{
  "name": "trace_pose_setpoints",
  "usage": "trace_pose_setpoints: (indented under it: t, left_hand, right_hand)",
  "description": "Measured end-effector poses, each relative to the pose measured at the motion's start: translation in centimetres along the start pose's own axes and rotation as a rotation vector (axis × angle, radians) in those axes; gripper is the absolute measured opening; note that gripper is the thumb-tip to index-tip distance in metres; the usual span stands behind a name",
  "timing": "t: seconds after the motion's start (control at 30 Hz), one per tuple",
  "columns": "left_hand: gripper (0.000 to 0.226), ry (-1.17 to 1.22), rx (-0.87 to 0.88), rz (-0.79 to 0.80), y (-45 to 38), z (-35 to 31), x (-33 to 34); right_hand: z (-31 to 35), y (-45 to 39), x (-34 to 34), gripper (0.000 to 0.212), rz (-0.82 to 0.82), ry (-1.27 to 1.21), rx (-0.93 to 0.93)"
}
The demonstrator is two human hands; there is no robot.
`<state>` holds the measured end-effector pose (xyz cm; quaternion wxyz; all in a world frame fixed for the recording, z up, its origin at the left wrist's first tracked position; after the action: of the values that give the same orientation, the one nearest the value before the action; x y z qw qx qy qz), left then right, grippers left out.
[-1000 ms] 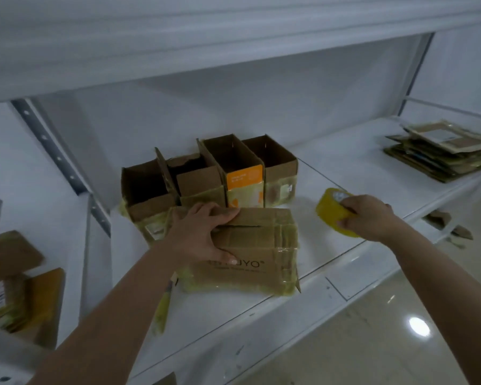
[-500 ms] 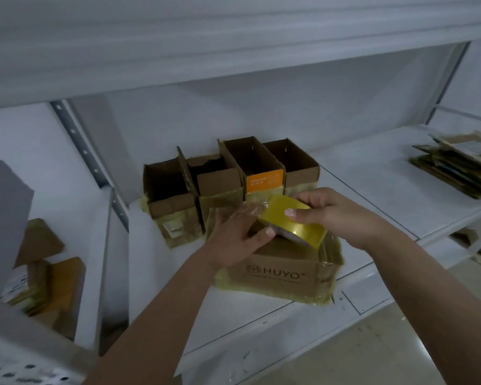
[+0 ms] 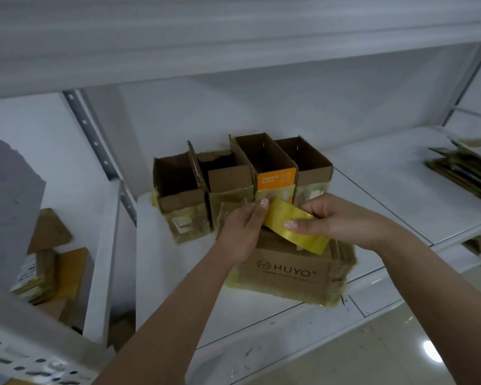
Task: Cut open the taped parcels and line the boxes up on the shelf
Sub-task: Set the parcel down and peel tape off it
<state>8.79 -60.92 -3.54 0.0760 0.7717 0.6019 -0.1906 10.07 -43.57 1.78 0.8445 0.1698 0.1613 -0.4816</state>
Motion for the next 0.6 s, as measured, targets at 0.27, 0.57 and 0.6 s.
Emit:
trace_pose_setpoints:
  t: [0.27, 0.57, 0.6]
  left_hand:
    - [0.049, -0.146, 0.017, -0.164, -0.6, 1.9, -2.5]
    - [0.051, -0.143, -0.011, -0.289, -0.1, 3.1, -3.8]
    - [0.053, -0.196, 0.005, -0.304, -0.1, 3.1, -4.0]
  right_hand:
    - [0.6, -0.4, -1.7, 0.031, -0.127, -0.057, -0.064]
    - [-0.2, -0.9, -3.1, 0.038, -0.23, -0.093, 0.017]
    - [0.0, -1.0, -3.1, 0.031, -0.232, -0.082, 0.022]
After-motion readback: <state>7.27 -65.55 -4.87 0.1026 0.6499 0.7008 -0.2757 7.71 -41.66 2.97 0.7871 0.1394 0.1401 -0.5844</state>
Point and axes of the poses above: each hand's wrist, its own y-axis away from the middle knuckle, its own x-axis out of the palm, z = x × y, the point moved 3 cm from there along -y, towards the middle knuckle, and after that the axes turned 2 degrees about -y, right-handed, at the moved point
